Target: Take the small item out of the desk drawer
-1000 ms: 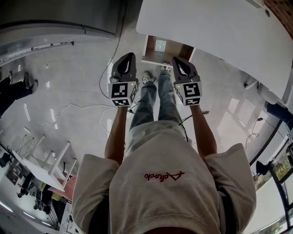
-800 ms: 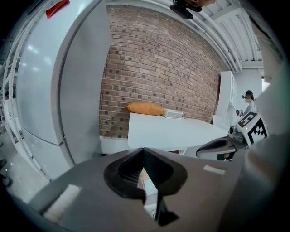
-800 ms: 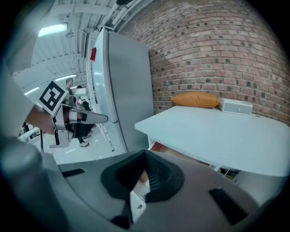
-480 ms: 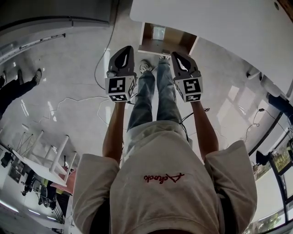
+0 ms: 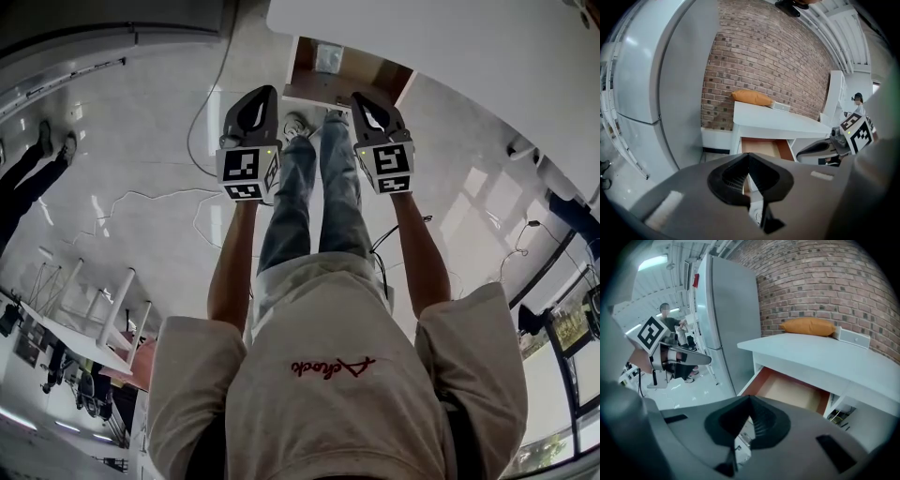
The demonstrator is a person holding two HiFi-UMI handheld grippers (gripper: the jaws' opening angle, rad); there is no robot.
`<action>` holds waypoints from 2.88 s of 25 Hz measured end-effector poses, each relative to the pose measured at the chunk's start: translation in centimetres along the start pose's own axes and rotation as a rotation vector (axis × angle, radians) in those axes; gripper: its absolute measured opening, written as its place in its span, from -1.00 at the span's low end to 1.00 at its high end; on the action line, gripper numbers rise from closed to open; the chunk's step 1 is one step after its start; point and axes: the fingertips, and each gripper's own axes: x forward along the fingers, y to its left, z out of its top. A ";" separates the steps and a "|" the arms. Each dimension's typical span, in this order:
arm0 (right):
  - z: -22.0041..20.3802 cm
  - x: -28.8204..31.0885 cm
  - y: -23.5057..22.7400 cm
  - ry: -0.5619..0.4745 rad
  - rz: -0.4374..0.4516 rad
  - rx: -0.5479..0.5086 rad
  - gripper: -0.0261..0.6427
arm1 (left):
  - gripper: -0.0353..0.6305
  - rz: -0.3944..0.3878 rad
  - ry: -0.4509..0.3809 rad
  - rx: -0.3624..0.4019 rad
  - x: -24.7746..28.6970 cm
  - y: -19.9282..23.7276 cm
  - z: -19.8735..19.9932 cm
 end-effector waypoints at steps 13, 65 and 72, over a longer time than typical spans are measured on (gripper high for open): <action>-3.6 9.0 -0.8 0.207 0.070 -0.378 -0.89 | -0.87 0.001 -0.009 -0.041 2.0 0.3 -1.7; -10.8 20.2 -4.1 0.467 0.070 -0.746 -0.86 | -0.87 0.041 0.026 -0.097 0.9 2.2 -6.8; -8.9 18.9 -3.5 0.426 0.055 -0.724 -0.86 | -0.87 0.032 0.009 -0.098 0.6 1.9 -6.0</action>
